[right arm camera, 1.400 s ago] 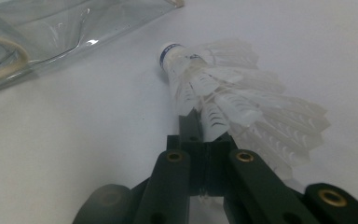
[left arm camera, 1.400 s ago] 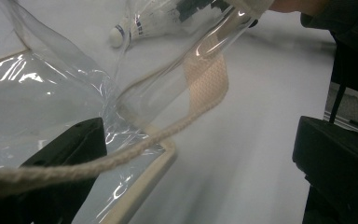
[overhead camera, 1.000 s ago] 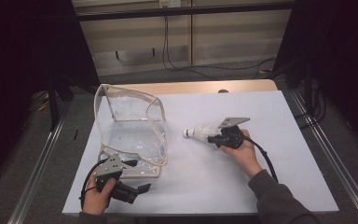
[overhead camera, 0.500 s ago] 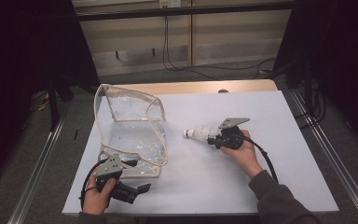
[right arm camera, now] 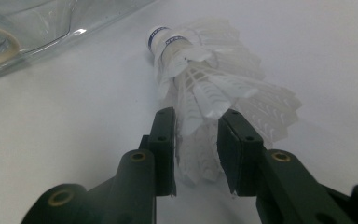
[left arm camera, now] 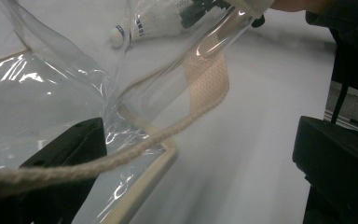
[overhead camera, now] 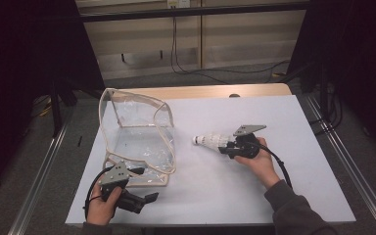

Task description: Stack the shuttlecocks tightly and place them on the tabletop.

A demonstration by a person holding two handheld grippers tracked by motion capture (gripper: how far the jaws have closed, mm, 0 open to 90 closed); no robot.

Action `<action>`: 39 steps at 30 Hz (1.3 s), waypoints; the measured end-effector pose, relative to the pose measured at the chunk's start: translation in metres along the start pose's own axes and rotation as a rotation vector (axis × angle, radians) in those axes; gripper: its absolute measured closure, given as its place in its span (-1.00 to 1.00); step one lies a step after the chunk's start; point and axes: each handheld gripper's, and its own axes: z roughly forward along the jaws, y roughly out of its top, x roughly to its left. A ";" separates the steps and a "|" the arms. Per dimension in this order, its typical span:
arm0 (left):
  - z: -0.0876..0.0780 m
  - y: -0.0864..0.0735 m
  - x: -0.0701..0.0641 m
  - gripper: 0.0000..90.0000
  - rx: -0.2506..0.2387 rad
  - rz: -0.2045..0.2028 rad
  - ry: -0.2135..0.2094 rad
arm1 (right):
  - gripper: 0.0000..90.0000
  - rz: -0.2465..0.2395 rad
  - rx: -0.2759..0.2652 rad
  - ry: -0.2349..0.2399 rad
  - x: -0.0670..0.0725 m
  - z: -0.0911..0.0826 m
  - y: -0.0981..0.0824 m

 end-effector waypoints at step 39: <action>0.000 0.000 -0.001 -0.93 0.001 -0.003 0.006 | 1.00 -0.029 -0.024 0.052 0.004 -0.005 -0.003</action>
